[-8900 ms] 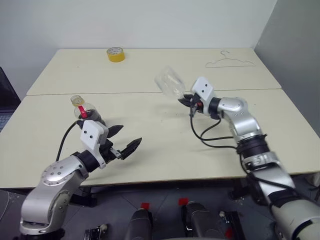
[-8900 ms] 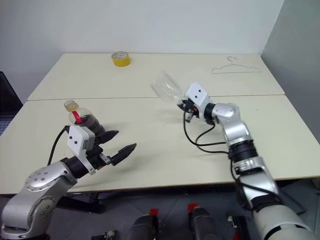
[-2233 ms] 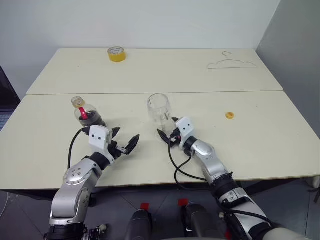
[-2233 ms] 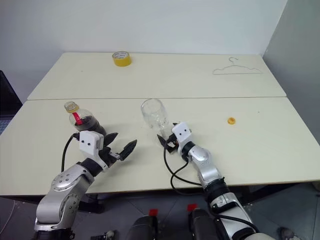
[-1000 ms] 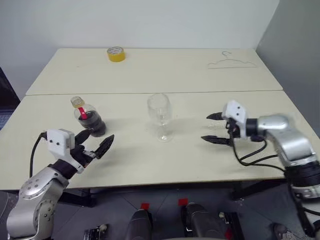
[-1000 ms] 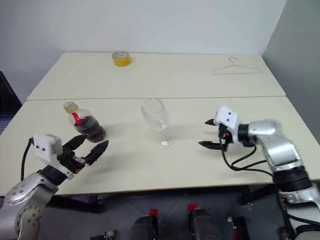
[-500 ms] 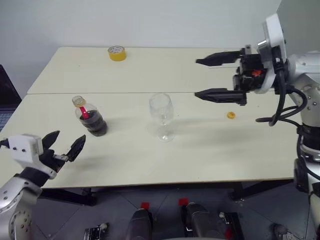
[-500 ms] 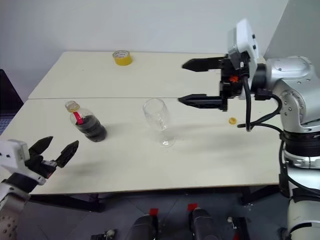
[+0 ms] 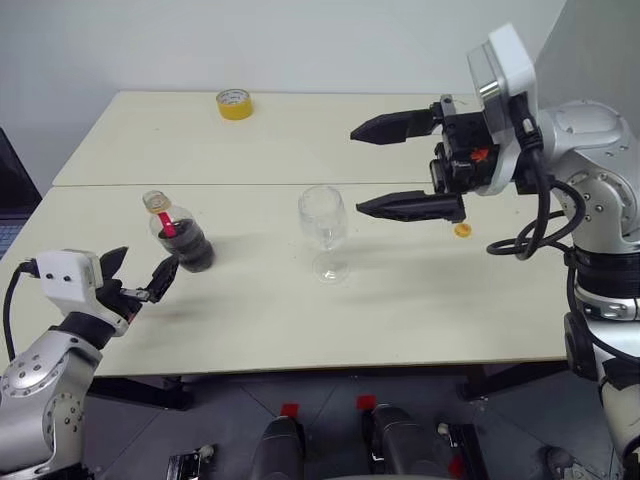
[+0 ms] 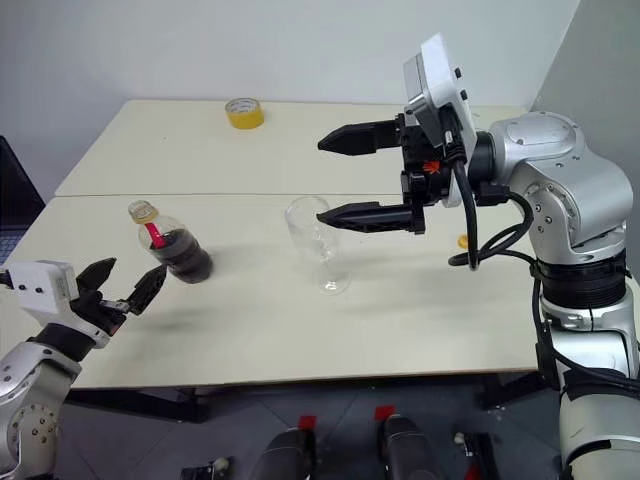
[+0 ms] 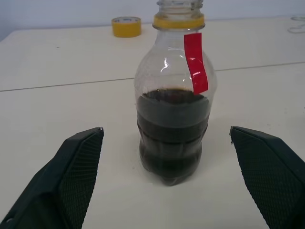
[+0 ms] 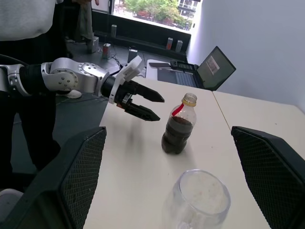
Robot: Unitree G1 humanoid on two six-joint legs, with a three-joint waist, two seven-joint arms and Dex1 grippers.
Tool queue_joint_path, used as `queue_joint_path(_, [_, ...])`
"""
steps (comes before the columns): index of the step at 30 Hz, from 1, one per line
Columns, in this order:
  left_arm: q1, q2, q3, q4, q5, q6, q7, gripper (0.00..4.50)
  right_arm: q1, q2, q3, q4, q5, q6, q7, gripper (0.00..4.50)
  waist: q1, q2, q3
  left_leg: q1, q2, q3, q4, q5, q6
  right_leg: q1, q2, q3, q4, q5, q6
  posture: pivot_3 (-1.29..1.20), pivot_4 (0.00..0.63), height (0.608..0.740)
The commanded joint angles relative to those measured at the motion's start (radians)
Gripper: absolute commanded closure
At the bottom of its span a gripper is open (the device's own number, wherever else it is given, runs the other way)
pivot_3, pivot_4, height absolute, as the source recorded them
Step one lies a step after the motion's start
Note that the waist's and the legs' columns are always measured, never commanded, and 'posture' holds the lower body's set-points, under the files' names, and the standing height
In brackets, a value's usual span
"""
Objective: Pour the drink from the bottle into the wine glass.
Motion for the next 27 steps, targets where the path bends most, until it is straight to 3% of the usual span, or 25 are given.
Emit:
queue_joint_path(1, [-0.009, 0.024, -0.022, 0.012, 0.05, -0.044, -0.008, 0.0, -0.014, 0.003, -0.005, -0.045, 0.022, 0.001, -0.004, 0.02, 0.0, 0.0, 0.0, 0.0, 0.0, 0.0, 0.001, 0.0, 0.0, 0.0, 0.0, 0.0, 0.0, 0.0, 0.0, 0.0, 0.15, 0.74])
queue_joint_path(27, [-0.215, 0.024, -0.142, 0.258, 0.158, -0.1, -0.008, 0.0, 0.021, 0.012, 0.036, -0.082, 0.025, 0.008, -0.017, 0.02, 0.007, 0.0, 0.0, 0.0, 0.0, 0.0, 0.004, 0.0, 0.0, 0.0, 0.0, 0.0, 0.004, 0.003, 0.004, 0.0, 0.15, 0.74])
